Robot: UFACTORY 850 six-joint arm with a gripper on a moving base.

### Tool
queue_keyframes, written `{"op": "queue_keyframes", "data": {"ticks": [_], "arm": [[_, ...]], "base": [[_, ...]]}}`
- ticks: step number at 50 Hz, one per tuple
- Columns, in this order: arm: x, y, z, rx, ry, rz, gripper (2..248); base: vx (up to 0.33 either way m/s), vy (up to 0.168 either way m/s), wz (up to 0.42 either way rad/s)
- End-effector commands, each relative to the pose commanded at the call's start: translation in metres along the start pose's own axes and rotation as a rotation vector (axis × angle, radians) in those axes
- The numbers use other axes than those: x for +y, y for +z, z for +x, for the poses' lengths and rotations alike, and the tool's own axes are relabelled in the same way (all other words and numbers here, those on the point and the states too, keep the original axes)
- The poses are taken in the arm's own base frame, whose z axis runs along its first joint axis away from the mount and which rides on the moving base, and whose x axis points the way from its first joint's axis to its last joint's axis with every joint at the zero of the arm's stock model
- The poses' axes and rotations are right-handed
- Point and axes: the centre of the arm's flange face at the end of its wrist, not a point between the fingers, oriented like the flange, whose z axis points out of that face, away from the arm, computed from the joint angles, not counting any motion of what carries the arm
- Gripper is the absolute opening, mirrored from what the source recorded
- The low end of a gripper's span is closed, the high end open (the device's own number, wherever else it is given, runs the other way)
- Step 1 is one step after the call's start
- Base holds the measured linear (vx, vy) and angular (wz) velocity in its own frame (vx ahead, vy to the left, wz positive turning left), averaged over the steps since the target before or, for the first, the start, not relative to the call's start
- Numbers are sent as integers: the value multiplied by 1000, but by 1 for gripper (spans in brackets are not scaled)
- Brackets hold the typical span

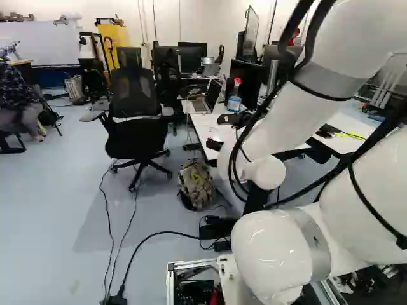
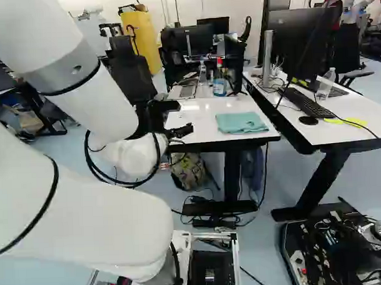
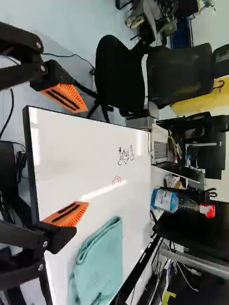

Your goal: Clean the table with the green towel

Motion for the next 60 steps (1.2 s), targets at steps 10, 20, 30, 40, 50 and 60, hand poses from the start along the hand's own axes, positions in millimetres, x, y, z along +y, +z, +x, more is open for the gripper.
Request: {"op": "queue_keyframes", "data": {"ticks": [10,20,30,40,50,60], "arm": [[8,4,15,38,9,-27,247],[15,8,27,64,15,-50,247],[23,12,39,89,22,-74,247],[32,18,52,113,28,-100,247],[43,26,67,135,35,-131,247],[56,33,81,156,42,-163,247]], "base": [[0,0,0],[0,0,0],[0,0,0],[0,0,0],[0,0,0],[0,0,0]]}}
